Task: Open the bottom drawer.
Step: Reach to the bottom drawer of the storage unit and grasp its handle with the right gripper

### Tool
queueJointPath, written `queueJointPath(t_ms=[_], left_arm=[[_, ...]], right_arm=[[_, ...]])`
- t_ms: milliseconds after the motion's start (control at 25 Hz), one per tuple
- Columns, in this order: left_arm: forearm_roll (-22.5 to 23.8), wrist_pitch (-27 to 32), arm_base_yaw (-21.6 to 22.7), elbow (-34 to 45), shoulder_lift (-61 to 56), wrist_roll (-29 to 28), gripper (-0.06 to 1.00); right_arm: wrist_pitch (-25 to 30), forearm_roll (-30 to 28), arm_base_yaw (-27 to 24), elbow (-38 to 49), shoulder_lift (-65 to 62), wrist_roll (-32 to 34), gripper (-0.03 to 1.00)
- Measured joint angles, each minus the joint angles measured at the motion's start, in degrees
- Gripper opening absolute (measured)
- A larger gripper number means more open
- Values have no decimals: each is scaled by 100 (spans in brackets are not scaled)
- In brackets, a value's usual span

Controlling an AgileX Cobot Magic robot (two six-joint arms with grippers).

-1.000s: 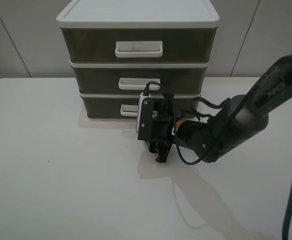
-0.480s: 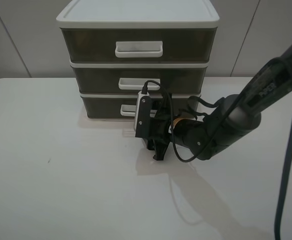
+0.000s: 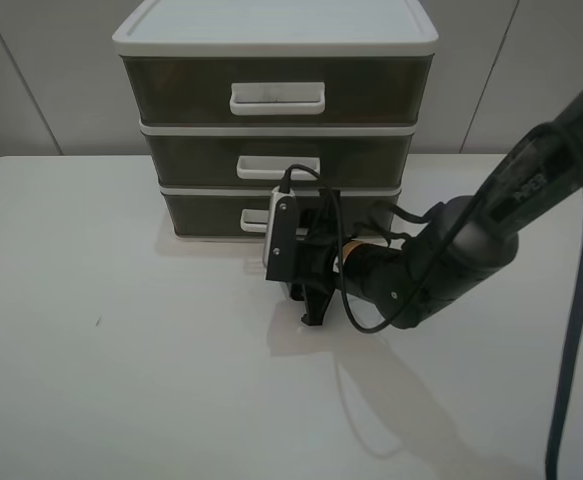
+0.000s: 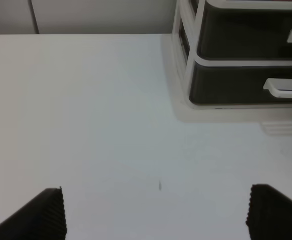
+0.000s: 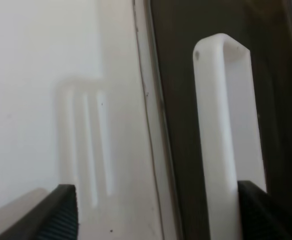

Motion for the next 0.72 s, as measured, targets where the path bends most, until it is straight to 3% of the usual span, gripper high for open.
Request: queueJointPath(t_ms=[240, 560, 720], left_arm=[[0, 0, 0, 0, 0, 0, 74], [0, 0, 0, 0, 0, 0, 74], [0, 0, 0, 0, 0, 0, 74]], right_arm=[[-76, 23, 0, 0, 0, 0, 53], [-328, 132, -6, 0, -16, -14, 15], [-317, 120, -6, 0, -16, -115, 13]])
